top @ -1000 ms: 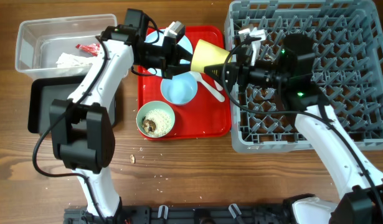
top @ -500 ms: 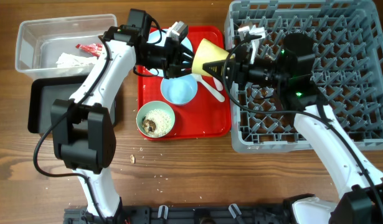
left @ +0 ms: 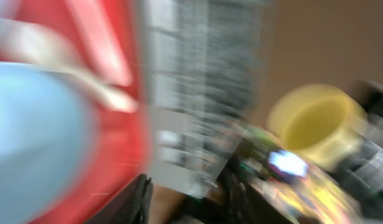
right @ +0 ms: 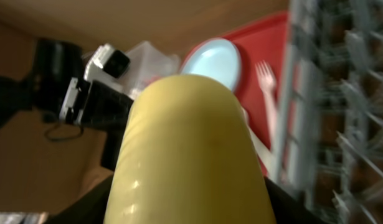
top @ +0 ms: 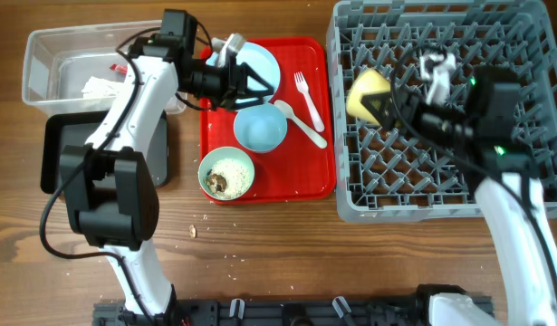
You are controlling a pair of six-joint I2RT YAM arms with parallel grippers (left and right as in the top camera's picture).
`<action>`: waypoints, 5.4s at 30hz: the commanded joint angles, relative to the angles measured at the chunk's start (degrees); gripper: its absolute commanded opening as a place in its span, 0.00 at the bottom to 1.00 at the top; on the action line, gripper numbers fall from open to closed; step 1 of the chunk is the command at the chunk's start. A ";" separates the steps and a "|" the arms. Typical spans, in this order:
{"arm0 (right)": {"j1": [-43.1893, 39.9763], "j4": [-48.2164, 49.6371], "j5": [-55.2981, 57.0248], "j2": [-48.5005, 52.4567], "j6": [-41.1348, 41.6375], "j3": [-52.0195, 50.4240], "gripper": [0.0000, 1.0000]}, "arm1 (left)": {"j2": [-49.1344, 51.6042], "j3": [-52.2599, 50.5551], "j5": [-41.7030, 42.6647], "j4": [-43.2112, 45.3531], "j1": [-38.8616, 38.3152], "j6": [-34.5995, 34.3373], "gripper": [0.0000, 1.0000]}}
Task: Sort waste into correct bins and load items into the dishwasher rack
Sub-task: 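Place the yellow cup upside down in the dish rack with the right gripper, then reach the right gripper to the light-blue bowl and grasp it, then carry the light-blue bowl with the right gripper into the dish rack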
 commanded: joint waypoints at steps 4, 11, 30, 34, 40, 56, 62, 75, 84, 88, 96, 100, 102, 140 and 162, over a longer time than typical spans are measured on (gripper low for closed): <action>5.95 -25.00 22.53 -4.50 -1.14 8.46 0.45 | -1.99 -0.33 -35.39 0.11 -1.25 -3.54 0.49; 15.50 -38.60 35.15 3.39 3.28 10.14 0.45 | -1.99 -0.33 -39.67 0.09 -1.53 -3.50 0.51; 16.00 -40.65 37.77 17.57 1.09 13.94 0.84 | -1.99 -0.44 -39.67 -0.55 -1.53 -3.50 0.55; 16.00 -41.27 36.30 17.57 -0.63 21.53 0.84 | -1.99 -0.44 -39.67 -0.57 -1.53 -3.50 0.55; 17.20 -34.45 30.18 17.57 -1.62 28.70 0.82 | -1.99 -0.44 -39.60 -0.59 -1.57 -3.52 0.55; 28.02 -13.33 33.14 32.63 12.57 28.39 0.62 | -2.86 1.42 -49.64 -4.66 2.60 -9.31 0.50; 30.60 -10.29 30.45 43.17 14.86 28.39 0.53 | -7.69 4.85 -57.79 -5.97 3.85 -9.14 0.55; 32.44 -9.94 28.63 49.79 14.88 28.50 0.05 | -9.70 4.85 -57.81 -5.53 3.85 -9.16 1.00; 27.39 -15.41 28.74 36.94 9.42 32.04 0.04 | -9.70 4.85 -57.81 -5.53 3.82 -9.16 1.00; 22.49 -16.41 46.03 26.91 8.61 34.93 0.04 | -9.70 4.85 -57.83 -5.53 3.82 -9.16 1.00; 19.17 -7.21 91.19 29.07 -4.11 34.86 0.04 | -9.70 4.85 -57.81 -5.53 3.82 -9.16 1.00; 19.19 5.75 98.44 36.28 -17.14 34.86 0.04 | -9.70 4.85 -57.83 -5.53 3.82 -9.16 1.00; 19.19 12.02 102.03 40.15 -25.18 34.86 0.04 | -9.70 4.85 -57.81 -5.53 3.82 -9.16 1.00; 26.12 8.66 92.35 47.95 -31.52 34.82 0.62 | -9.70 4.85 -57.83 -5.53 3.82 -9.16 1.00; 26.67 -18.23 26.12 32.87 -10.34 34.82 1.00 | -9.70 4.85 -57.83 -5.53 3.82 -9.16 1.00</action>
